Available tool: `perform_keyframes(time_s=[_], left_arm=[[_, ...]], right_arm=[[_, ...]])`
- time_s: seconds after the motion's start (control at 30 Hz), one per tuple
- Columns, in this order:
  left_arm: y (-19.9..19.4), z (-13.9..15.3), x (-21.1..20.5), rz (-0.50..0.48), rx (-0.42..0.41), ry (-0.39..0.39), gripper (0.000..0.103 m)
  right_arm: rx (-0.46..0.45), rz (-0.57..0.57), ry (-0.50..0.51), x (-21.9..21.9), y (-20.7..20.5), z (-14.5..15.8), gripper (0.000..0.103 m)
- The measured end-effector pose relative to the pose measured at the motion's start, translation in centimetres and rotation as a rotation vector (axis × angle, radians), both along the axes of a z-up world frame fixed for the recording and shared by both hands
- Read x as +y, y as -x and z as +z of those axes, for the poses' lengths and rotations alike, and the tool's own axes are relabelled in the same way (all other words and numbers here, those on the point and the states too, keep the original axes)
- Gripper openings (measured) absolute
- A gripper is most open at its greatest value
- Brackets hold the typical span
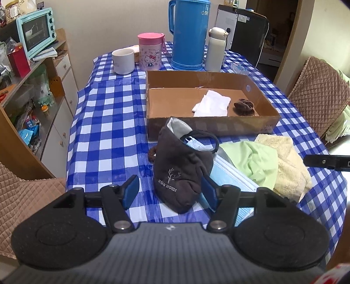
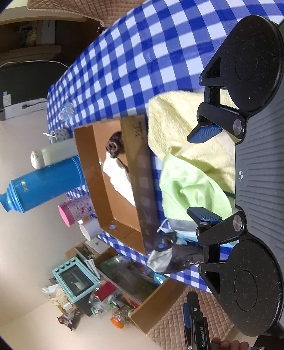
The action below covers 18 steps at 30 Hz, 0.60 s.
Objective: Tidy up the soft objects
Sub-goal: 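Move the left tool to the grey pouch while the right tool reaches the green cloth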
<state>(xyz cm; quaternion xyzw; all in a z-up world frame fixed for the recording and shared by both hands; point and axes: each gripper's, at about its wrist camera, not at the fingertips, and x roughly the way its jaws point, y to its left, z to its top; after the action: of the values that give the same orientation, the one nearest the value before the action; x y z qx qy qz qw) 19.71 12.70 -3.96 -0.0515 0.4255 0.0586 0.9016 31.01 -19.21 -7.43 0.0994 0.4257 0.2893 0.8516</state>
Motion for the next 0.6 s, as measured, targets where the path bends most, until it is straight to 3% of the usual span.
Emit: perform_keyframes(time_s=[0.6], left_arm=[[-1.8,-2.4,0.0,-0.017,0.025,0.010,0.060]], right_arm=[[0.127,0.054,0.004,4.2,-0.7,-4.6,0.065]])
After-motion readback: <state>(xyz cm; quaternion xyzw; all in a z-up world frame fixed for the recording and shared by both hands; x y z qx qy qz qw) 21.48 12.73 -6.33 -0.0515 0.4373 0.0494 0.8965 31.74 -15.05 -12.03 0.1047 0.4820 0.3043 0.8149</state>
